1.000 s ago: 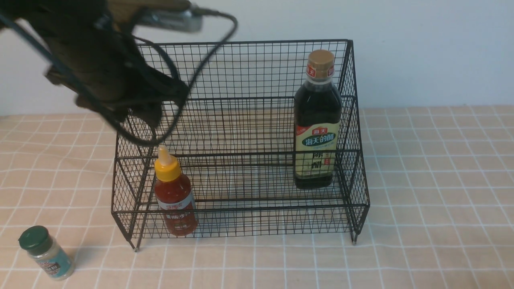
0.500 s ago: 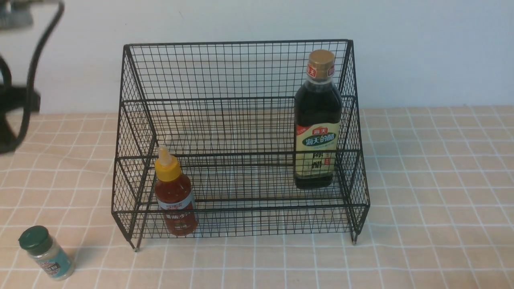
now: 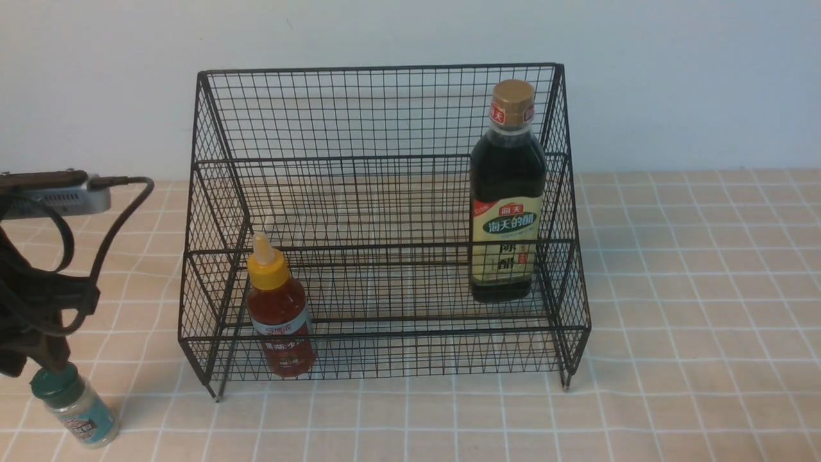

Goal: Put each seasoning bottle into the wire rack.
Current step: Use the left arm to grab the condiment bottle closest to it

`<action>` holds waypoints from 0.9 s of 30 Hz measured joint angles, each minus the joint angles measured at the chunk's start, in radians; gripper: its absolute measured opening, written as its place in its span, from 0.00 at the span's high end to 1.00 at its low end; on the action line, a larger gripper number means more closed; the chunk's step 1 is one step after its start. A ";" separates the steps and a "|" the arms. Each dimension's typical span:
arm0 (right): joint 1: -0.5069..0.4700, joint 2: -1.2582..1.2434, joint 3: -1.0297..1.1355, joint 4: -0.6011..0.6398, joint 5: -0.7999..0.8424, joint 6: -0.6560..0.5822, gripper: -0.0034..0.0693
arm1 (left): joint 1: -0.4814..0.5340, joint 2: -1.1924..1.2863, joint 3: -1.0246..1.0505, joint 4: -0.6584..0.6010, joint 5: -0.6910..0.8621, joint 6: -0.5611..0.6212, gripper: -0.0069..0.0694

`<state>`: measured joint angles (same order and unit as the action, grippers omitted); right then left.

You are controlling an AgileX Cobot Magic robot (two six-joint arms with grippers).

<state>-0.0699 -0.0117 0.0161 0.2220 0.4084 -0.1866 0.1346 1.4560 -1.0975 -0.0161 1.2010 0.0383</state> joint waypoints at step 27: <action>0.000 0.000 0.000 0.000 0.000 -0.011 0.97 | 0.000 0.225 0.000 0.074 -0.082 -0.019 0.27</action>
<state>-0.0699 -0.0117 0.0161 0.2220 0.4084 -0.1978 0.1346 1.6813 -1.0973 0.0578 1.1192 0.0189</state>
